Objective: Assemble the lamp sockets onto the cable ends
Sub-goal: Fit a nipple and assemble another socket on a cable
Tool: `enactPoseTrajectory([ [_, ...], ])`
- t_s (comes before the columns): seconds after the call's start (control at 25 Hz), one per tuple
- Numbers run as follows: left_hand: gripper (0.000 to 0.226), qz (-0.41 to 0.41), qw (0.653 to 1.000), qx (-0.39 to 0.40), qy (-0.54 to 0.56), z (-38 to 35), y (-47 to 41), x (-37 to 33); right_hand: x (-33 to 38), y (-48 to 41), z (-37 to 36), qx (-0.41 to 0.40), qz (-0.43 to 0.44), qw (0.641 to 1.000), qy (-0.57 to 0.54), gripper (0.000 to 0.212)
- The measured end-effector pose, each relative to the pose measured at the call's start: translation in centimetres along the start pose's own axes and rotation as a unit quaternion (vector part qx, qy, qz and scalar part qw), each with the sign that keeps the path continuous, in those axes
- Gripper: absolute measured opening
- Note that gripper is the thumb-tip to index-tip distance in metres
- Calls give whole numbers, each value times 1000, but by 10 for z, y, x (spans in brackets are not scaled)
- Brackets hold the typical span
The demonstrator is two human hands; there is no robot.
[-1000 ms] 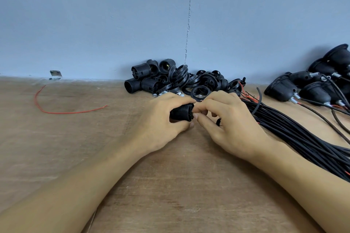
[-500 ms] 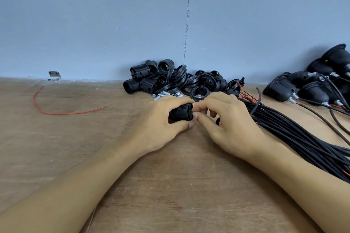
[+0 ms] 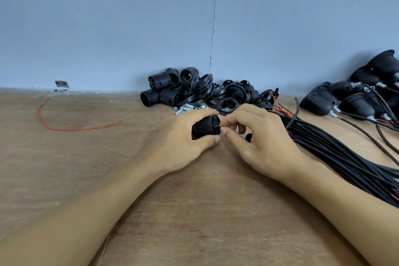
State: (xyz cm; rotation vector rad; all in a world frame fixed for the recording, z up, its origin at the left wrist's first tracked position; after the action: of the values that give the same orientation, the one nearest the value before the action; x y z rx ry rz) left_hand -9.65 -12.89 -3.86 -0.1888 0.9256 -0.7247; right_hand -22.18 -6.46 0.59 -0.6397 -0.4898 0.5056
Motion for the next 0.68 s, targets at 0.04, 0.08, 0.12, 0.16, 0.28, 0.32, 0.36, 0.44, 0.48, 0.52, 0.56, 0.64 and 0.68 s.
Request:
enactPoseTrajectory([
  [0.04,44,-5,1000,-4,-6,0,0,-1,1,0,0,1,3,1000,8,4],
  [0.08,42,-11,1000,-8,-18,1,1,-2,2,0,-1,4,7,1000,16,4],
  [0.12,41,-15,999,-10,-31,1,1,-3,3,0,-2,7,11,1000,24,3],
  [0.16,41,-15,999,-10,-43,1,1,-3,4,0,-2,11,15,999,31,3],
  [0.28,40,-19,998,-15,-55,2,1,-4,6,-1,-4,27,24,999,38,4],
  [0.32,39,-26,998,-17,-57,3,2,-5,6,-1,-5,32,23,999,37,4],
  [0.36,38,-32,998,-18,-58,3,2,-7,5,-1,-5,36,20,999,35,5],
  [0.44,40,-42,997,-21,-64,3,3,-9,4,-1,-6,37,8,999,20,5],
  [0.48,41,-44,997,-21,-66,3,4,-9,3,-1,-6,36,1,999,10,5],
  [0.52,43,-45,996,-21,-68,3,4,-9,3,-1,-7,35,-3,999,0,5],
  [0.56,44,-46,996,-20,-69,3,5,-9,3,-1,-7,36,-4,999,-8,4],
  [0.64,46,-50,996,-16,-70,3,5,-10,3,-1,-7,40,-2,999,-14,5],
  [0.68,46,-50,996,-14,-68,2,5,-10,3,-1,-7,40,0,999,-14,6],
])
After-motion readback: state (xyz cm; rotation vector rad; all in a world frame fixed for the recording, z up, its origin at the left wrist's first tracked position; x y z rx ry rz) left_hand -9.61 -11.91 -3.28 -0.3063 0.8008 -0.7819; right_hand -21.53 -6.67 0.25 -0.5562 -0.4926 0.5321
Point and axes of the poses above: each hand's wrist, its own y-axis away from the middle knuckle, its own z-axis out of the back of the hand, x = y × z, the point moved 9 cm from there along -y, towards the middle knuckle, and after that the axes turned 1 degree about y, right-handed, at the moved point
